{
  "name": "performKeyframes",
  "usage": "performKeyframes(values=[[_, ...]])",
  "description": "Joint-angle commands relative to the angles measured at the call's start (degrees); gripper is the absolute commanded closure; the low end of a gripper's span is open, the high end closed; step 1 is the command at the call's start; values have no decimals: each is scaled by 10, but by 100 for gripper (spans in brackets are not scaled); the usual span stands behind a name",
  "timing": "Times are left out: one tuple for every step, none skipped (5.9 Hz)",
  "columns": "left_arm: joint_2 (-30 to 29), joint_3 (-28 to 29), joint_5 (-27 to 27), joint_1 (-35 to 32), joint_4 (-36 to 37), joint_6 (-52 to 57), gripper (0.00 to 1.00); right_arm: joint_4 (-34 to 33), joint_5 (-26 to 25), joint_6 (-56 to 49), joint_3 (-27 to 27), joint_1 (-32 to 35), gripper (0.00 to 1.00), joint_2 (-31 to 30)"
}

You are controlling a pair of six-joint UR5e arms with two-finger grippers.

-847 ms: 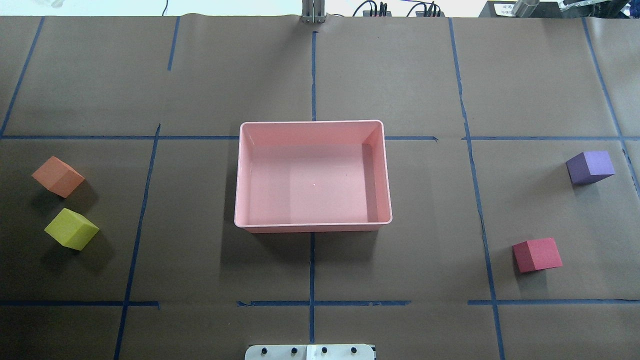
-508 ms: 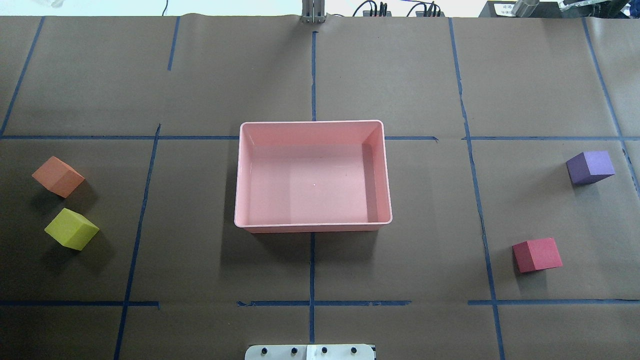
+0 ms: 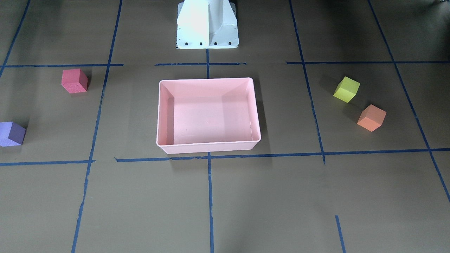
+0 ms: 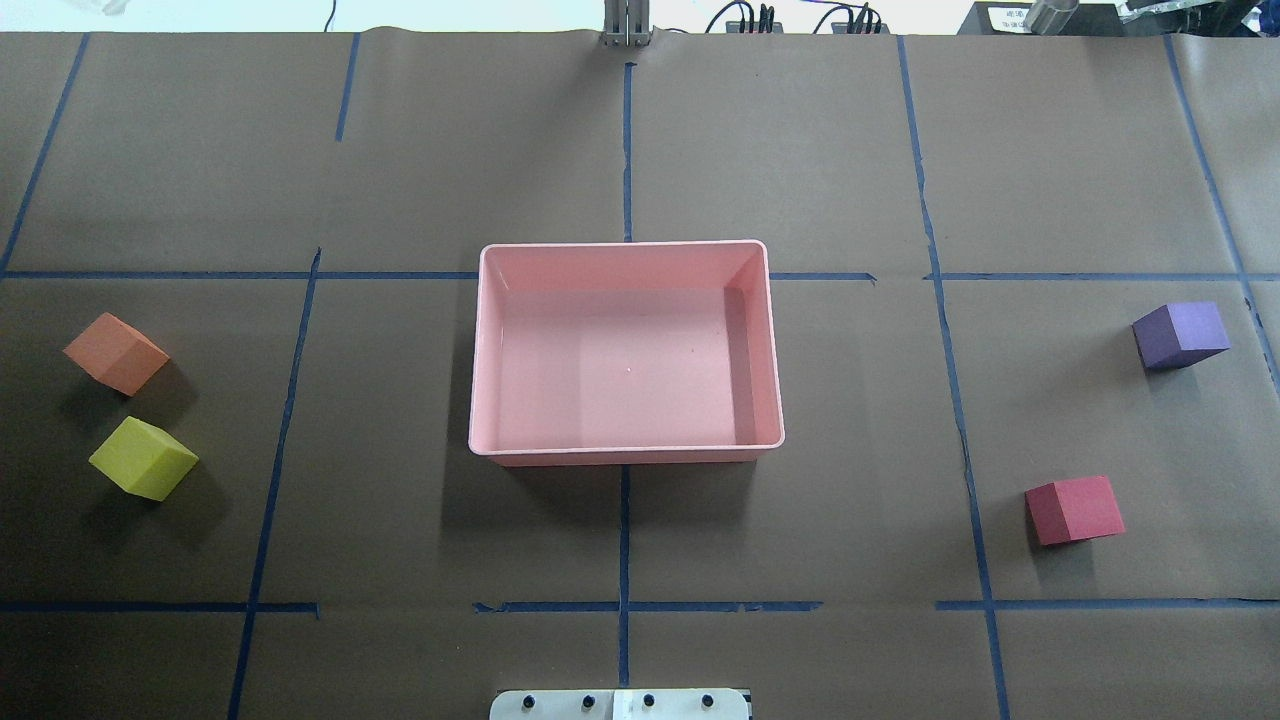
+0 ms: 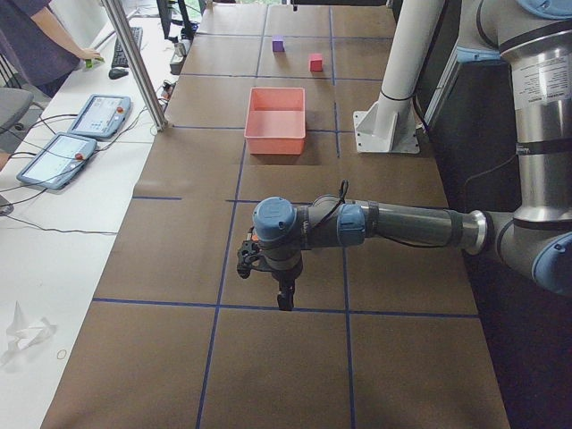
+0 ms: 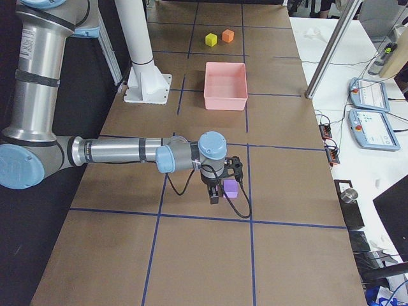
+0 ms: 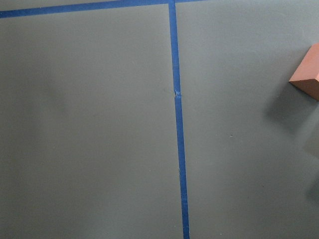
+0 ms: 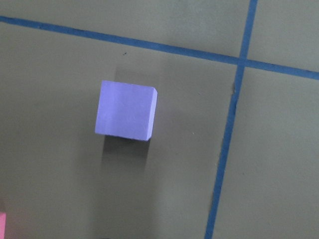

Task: Place blocks into pink bin with both arms
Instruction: 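Reach the right gripper toward the purple cube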

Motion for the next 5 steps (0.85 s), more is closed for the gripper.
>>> performKeyframes(values=[[0,0,0,1,-1,0,0,149,-33,143,-80,-73,0,35],[0,0,0,0,-1,0,0,151,-47,149,-91,-90,0,50],[0,0,0,0,-1,0,0,151,-52,149,-107,-103,0,60],[0,-1,0,1,-1,0,0,151,-63,149,-116,-117,0,70],[0,-1,0,0,0,0,0,152,-66,149,-129,-125,0,77]])
